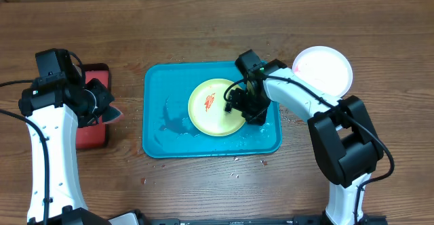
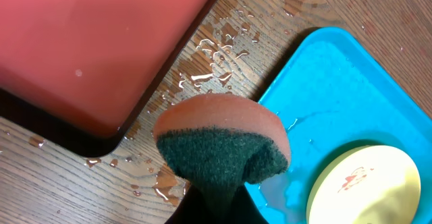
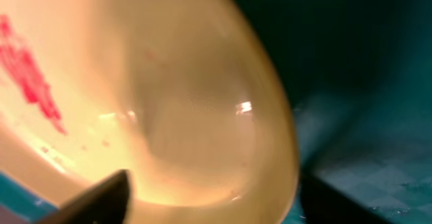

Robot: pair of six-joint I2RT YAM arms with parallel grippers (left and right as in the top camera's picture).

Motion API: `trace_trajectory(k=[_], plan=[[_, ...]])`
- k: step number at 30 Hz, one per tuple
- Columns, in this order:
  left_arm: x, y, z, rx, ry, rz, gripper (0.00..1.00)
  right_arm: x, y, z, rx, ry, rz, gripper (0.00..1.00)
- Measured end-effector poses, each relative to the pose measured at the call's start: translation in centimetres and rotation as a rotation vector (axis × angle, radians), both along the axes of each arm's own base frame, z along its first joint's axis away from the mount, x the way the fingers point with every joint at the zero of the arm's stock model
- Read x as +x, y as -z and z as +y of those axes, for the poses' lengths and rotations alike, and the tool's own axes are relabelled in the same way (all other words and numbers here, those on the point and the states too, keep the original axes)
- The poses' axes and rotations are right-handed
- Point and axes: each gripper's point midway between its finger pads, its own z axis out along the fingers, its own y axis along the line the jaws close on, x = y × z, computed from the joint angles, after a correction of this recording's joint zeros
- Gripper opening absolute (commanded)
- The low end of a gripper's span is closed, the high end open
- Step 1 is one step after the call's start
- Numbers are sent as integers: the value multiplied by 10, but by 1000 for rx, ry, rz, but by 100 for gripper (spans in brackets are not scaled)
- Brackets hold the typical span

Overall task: Clean dirty plates on tray and stack at the side
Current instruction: 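Carry the sponge with the left gripper onto the yellow plate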

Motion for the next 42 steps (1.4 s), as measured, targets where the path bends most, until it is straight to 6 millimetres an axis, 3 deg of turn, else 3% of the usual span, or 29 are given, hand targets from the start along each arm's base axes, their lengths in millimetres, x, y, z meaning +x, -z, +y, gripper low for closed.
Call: trace_trajectory(k=[2, 4, 6, 15, 18, 21, 28, 35, 42], plan=[[0, 0, 0, 0, 0, 0, 4, -2, 3, -3, -17, 14, 9, 43], [0, 0, 0, -2, 1, -1, 4, -2, 4, -6, -37, 30, 11, 30], [0, 0, -1, -3, 1, -1, 4, -1, 5, -10, -63, 48, 7, 25], [4, -2, -11, -31, 56, -20, 4, 6, 8, -20, -129, 70, -34, 24], [10, -3, -24, -39, 123, -40, 4, 11, 8, -23, -150, 59, -64, 22], [13, -4, -40, -44, 189, -49, 4, 15, 8, -25, -165, 40, -90, 4], [16, -5, -75, -42, 331, -55, 4, 23, 6, -20, -142, 0, -135, 4], [15, -4, -118, -38, 484, -57, 4, 35, 4, -10, -91, -156, -228, 4], [11, 12, -153, -37, 601, -64, 4, 39, 4, -4, -61, -287, -278, 4]])
